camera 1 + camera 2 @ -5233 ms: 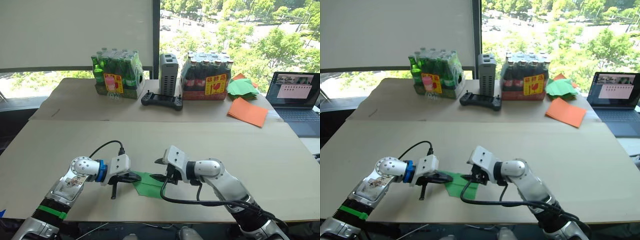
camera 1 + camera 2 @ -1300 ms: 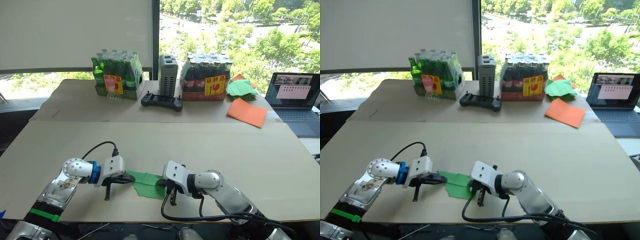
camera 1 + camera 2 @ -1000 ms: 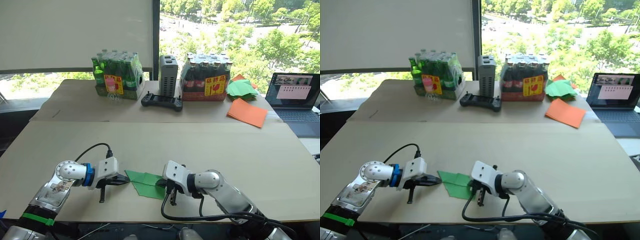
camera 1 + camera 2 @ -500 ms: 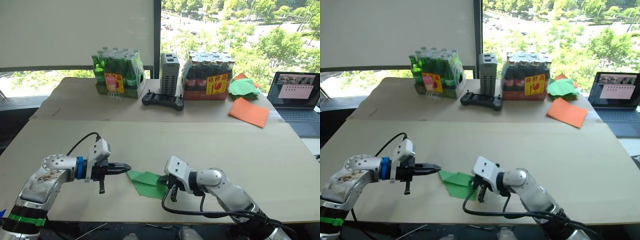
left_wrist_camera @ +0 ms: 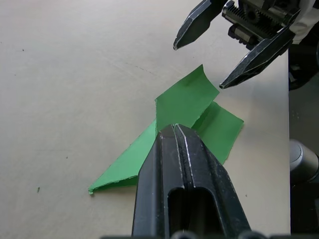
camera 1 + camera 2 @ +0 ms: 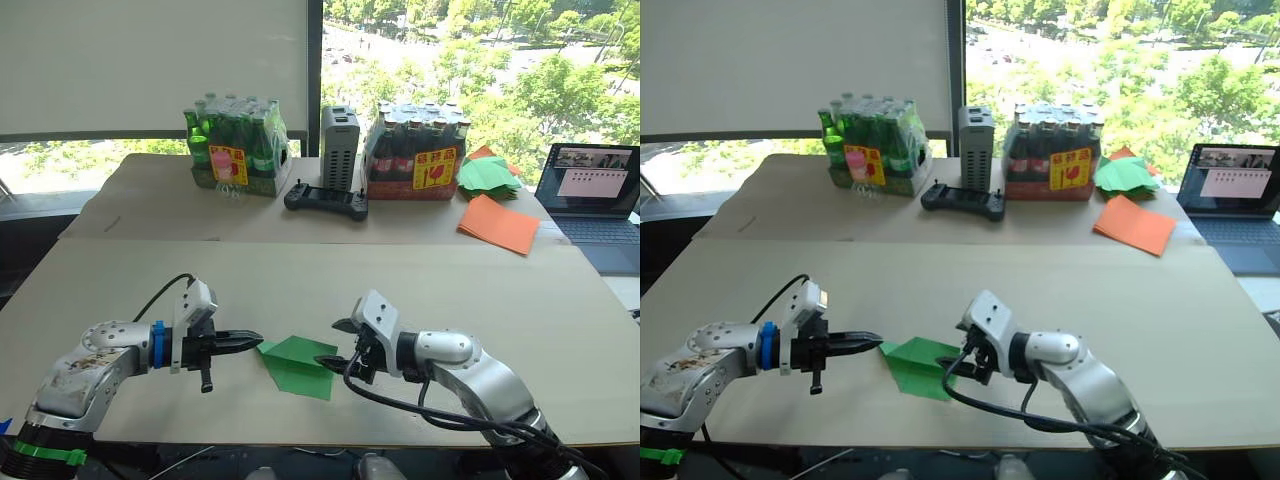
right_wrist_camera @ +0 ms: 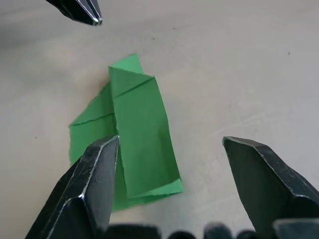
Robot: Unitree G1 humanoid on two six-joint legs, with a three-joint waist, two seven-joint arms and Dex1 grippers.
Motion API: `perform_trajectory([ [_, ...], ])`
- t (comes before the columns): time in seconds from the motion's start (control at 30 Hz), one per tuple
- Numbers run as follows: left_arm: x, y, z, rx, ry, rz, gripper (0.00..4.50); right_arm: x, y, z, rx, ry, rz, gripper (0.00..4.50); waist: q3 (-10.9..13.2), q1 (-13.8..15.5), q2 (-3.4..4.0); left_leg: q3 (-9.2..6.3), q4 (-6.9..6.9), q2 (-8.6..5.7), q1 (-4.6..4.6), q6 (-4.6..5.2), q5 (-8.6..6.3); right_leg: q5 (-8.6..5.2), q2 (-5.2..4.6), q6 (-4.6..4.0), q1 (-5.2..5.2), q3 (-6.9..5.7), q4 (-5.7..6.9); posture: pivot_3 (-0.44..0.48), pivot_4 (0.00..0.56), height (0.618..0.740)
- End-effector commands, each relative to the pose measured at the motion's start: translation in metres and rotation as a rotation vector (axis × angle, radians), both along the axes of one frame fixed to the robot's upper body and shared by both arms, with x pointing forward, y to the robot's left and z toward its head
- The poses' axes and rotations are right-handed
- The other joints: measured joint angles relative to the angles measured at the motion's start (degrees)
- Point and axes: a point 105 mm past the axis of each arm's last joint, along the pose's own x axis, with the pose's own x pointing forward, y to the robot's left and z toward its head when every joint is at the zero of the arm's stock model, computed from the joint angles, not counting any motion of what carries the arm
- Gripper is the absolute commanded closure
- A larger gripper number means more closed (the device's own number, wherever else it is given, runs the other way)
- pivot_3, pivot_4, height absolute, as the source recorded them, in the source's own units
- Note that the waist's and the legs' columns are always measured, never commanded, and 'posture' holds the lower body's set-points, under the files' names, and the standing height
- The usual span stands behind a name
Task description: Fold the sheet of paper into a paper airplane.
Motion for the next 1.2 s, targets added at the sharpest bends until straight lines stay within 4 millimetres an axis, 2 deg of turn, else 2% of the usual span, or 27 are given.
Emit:
perform_trajectory([
  [0.03, -0.002, 0.001, 0.009, -0.010, -0.038, -0.014, 3.02, 0.003, 0.001, 0.008, 0.043, -0.007, 0.015, 0.83, 0.0, 0.0, 0.00, 0.00, 0.00, 0.00, 0.00, 0.00, 0.00, 0.00, 0.00, 0.00, 0.00, 0.00, 0.00, 0.000, 0.150, 0.740],
  [0.17, -0.003, 0.004, 0.007, -0.004, -0.041, -0.009, 1.68, 0.002, 0.002, 0.002, 0.053, 0.026, 0.027, 0.83, 0.0, 0.0, 0.00, 0.00, 0.00, 0.00, -0.01, 0.00, 0.00, 0.01, 0.00, -0.01, 0.00, 0.00, 0.00, 0.000, 0.150, 0.740],
  [0.33, -0.005, 0.001, 0.006, -0.007, -0.042, -0.015, 1.68, -0.003, 0.006, 0.002, 0.087, 0.064, 0.051, 0.83, 0.0, 0.0, 0.00, 0.00, 0.00, 0.00, -0.01, 0.00, 0.00, 0.01, 0.00, -0.01, 0.00, 0.00, 0.00, 0.000, 0.150, 0.740],
  [0.37, -0.005, 0.001, 0.006, -0.009, -0.041, -0.017, 1.66, -0.004, 0.007, 0.001, 0.093, 0.070, 0.053, 1.34, 0.0, 0.0, 0.00, -0.01, 0.00, 0.00, -0.01, 0.00, 0.00, 0.01, 0.00, -0.01, 0.00, 0.00, 0.00, 0.000, 0.150, 0.740],
  [0.53, -0.007, -0.003, 0.009, -0.012, -0.039, -0.029, 1.66, -0.005, 0.008, -0.001, 0.096, 0.078, 0.056, 2.93, 0.0, 0.0, 0.00, -0.01, 0.00, 0.00, -0.01, 0.00, 0.00, 0.01, 0.00, -0.01, 0.00, 0.00, 0.00, 0.000, 0.150, 0.740],
  [0.57, -0.007, -0.004, 0.011, -0.020, -0.037, -0.030, 2.08, -0.005, 0.008, -0.001, 0.094, 0.078, 0.056, 3.42, 0.0, 0.0, 0.00, -0.01, 0.00, 0.00, -0.01, 0.00, 0.00, 0.01, 0.00, -0.01, 0.00, 0.00, 0.00, 0.000, 0.150, 0.740],
  [0.6, -0.007, -0.005, 0.013, -0.029, -0.034, -0.033, 2.19, -0.005, 0.009, -0.002, 0.093, 0.078, 0.056, 3.62, 0.0, 0.0, 0.00, -0.01, 0.00, 0.00, -0.01, 0.00, 0.00, 0.01, 0.00, -0.01, 0.00, 0.00, -0.01, 0.000, 0.150, 0.740],
  [0.67, -0.007, -0.006, 0.017, -0.035, -0.035, -0.037, 2.79, -0.006, 0.009, -0.002, 0.095, 0.076, 0.059, 4.35, 0.0, 0.0, 0.00, -0.01, 0.00, 0.00, -0.01, 0.00, 0.00, 0.01, 0.00, -0.01, 0.00, 0.00, 0.00, 0.000, 0.150, 0.740],
  [0.7, -0.007, -0.007, 0.019, -0.034, -0.037, -0.036, 3.08, -0.006, 0.010, -0.001, 0.097, 0.075, 0.060, 4.50, 0.0, 0.0, 0.00, -0.01, 0.00, 0.00, -0.01, 0.00, 0.00, 0.01, 0.00, -0.01, 0.00, 0.00, 0.00, 0.000, 0.150, 0.740],
  [0.83, -0.004, -0.007, 0.021, -0.023, -0.043, -0.028, 4.46, -0.006, 0.013, 0.006, 0.116, 0.041, 0.071, 4.50, 0.0, 0.0, 0.00, -0.01, 0.00, 0.00, -0.01, 0.00, 0.00, 0.01, 0.00, -0.01, 0.00, 0.00, 0.00, 0.000, 0.150, 0.740],
  [0.87, -0.003, -0.007, 0.022, -0.021, -0.045, -0.025, 4.46, -0.005, 0.014, 0.009, 0.127, 0.025, 0.073, 4.50, 0.0, 0.0, 0.00, -0.01, 0.00, 0.00, -0.01, 0.00, 0.00, 0.01, 0.00, -0.01, 0.00, 0.00, 0.00, 0.000, 0.150, 0.740],
  [0.97, 0.003, -0.008, 0.031, -0.052, -0.061, -0.004, 4.46, 0.001, 0.014, 0.036, 0.173, -0.109, 0.083, 4.50, 0.0, 0.1, -0.02, -0.01, 0.00, 0.00, -0.02, 0.00, 0.00, 0.01, 0.00, -0.01, 0.00, 0.00, 0.00, 0.000, 0.150, 0.740],
  [1.1, 0.013, -0.007, 0.055, -0.165, -0.083, 0.044, 4.46, 0.006, 0.017, 0.069, 0.130, -0.453, 0.104, 4.50, 0.0, 0.0, -0.01, -0.01, 0.00, -0.01, -0.01, 0.00, 0.00, 0.01, -0.01, 0.01, 0.00, 0.00, 0.00, 0.000, 0.150, 0.740],
  [1.2, 0.019, -0.007, 0.076, -0.291, -0.079, 0.074, 4.46, 0.003, 0.024, 0.079, 0.048, -0.691, 0.145, 4.50, 0.0, 0.1, -0.04, -0.02, 0.00, -0.01, -0.02, -0.01, 0.00, 0.01, -0.01, 0.01, -0.02, -0.02, 0.00, 0.000, 0.150, 0.740],
])
